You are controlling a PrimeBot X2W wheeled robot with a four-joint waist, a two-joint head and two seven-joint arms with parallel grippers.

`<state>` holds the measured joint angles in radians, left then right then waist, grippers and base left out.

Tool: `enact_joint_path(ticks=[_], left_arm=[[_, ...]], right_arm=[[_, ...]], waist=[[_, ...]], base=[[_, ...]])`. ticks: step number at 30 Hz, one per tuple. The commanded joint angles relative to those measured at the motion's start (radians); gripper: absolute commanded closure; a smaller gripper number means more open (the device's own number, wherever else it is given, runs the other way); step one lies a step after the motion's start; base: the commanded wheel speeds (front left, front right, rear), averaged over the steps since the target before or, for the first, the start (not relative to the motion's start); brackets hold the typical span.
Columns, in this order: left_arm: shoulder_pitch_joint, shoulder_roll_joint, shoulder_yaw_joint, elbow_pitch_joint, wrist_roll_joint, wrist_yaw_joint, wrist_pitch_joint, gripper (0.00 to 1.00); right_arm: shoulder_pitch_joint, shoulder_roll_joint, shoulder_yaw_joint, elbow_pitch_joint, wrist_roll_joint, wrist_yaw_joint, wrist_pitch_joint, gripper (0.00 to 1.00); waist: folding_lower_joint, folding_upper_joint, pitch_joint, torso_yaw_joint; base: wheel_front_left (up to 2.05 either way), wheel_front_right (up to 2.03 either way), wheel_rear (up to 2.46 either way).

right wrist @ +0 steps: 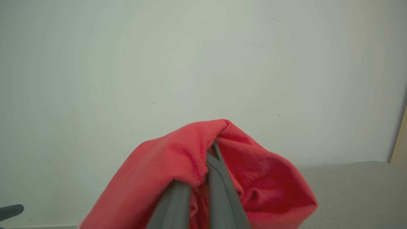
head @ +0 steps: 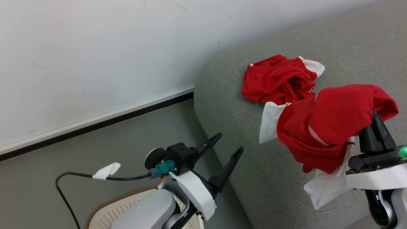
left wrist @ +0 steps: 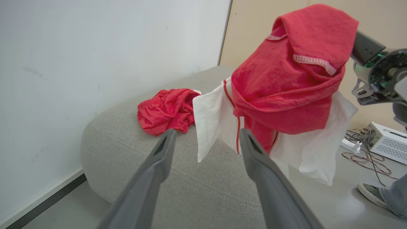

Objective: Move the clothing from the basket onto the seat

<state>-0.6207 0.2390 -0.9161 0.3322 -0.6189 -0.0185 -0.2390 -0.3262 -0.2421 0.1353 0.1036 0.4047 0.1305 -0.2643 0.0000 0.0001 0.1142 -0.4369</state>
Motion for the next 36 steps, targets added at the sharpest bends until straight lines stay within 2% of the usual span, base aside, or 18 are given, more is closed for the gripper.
enact_joint_path(ticks=[1,11,20,24,29,33,36], left_arm=[[-0.01,0.003,-0.003,0.005,0.013,-0.005,-0.004,0.0],[-0.051,0.012,-0.007,-0.009,0.023,-0.007,0.014,0.0],[-0.117,0.051,0.002,-0.062,0.041,0.0,0.047,0.0],[-0.146,0.065,0.008,-0.085,0.052,0.004,0.06,0.0],[-0.178,0.077,0.014,-0.106,0.064,0.007,0.062,0.0],[-0.194,0.079,0.016,-0.113,0.068,0.007,0.064,0.0],[-0.208,0.078,0.019,-0.117,0.07,0.009,0.061,0.0]], right_arm=[[-0.007,0.001,-0.007,-0.006,-0.007,0.001,0.0,1.0],[-0.093,-0.028,-0.053,-0.024,-0.01,0.001,0.0,1.0],[-0.202,-0.087,-0.198,0.003,-0.005,0.001,0.0,1.0],[-0.254,-0.117,-0.257,0.082,0.017,0.001,0.0,1.0],[-0.324,-0.167,-0.284,0.24,0.05,0.001,0.0,1.0],[-0.371,-0.199,-0.272,0.343,0.058,0.001,0.0,1.0],[-0.425,-0.237,-0.223,0.449,0.066,0.001,0.014,1.0]], waist=[[0.0,-0.0001,0.007,0.001],[0.0,-0.0001,0.1,0.063],[0.0,-0.0001,0.267,0.164],[0.0,-0.0001,0.336,0.202],[0.0,-0.0001,0.404,0.241],[0.0,-0.0001,0.437,0.261],[0.0,-0.0001,0.464,0.279]], base=[[0.0,0.0,0.0],[0.0,0.0,0.0],[0.0,0.0,0.0],[0.0,0.0,0.0],[0.0,0.0,0.0],[0.0,0.0,0.0],[0.0,0.0,0.0]])
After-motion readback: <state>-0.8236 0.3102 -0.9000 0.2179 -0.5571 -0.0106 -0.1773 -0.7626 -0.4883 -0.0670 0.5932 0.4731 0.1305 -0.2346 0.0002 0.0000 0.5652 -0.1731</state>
